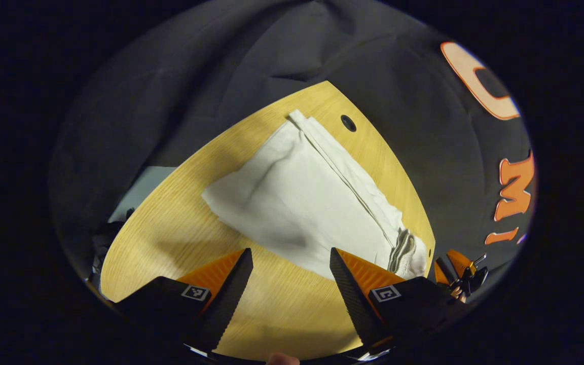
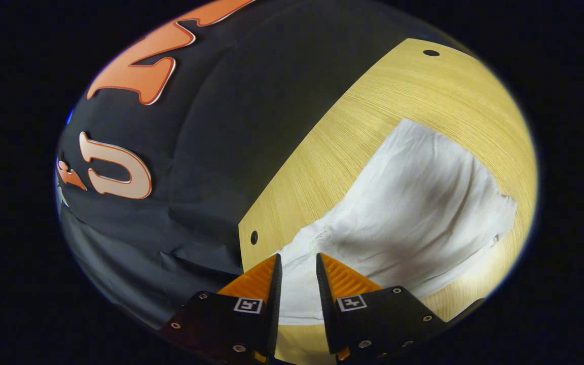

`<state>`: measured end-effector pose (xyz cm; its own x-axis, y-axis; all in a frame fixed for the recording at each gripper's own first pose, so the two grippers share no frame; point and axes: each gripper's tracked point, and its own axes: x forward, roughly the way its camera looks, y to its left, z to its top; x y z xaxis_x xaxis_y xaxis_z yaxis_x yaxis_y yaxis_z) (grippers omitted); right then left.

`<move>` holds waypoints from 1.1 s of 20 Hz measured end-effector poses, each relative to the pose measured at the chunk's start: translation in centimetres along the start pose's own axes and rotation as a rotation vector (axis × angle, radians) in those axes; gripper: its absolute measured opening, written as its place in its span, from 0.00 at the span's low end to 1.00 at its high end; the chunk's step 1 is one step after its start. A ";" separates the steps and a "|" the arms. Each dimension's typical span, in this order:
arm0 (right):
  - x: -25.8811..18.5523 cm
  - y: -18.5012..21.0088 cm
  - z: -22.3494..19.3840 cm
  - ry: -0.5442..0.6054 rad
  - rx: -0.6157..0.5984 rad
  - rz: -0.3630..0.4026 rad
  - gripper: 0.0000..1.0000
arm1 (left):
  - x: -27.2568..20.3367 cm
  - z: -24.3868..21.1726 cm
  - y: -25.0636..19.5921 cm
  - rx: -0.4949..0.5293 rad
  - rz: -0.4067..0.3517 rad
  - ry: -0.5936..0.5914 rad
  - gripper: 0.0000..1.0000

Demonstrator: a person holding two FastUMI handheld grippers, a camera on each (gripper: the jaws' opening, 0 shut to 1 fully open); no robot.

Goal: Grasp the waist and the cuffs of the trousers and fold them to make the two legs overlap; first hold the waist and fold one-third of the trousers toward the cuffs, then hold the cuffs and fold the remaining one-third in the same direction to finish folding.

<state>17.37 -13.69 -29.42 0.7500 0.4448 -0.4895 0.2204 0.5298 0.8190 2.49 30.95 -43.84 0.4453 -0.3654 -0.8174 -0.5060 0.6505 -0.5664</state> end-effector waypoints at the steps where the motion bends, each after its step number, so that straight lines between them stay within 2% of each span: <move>1: 0.0 -0.1 0.1 -0.007 -0.009 -0.004 0.41 | 0.0 0.2 0.4 -0.025 0.002 -0.006 1.00; 7: -2.3 -0.6 2.0 -0.059 -0.031 -0.024 0.51 | -0.2 1.8 4.3 -0.143 0.006 -0.056 1.00; 8: -2.7 -0.7 2.3 -0.069 -0.026 -0.026 0.62 | 0.0 2.4 4.8 -0.156 0.004 -0.069 1.00; 9: -3.1 -0.9 2.5 -0.079 -0.020 -0.030 0.51 | -0.1 2.8 5.2 -0.165 0.004 -0.071 0.99; 16: -5.7 -2.8 3.4 -0.139 0.002 -0.072 0.51 | 1.2 5.4 3.9 -0.178 -0.105 -0.086 0.96; 22: -7.6 -4.3 2.8 -0.157 0.039 -0.097 0.51 | 2.7 5.0 2.0 -0.138 -0.161 -0.050 0.93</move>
<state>12.51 -21.38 -28.35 0.8114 0.2730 -0.5169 0.3186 0.5348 0.7826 6.37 34.57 -46.70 0.5632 -0.4213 -0.7109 -0.5201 0.4878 -0.7011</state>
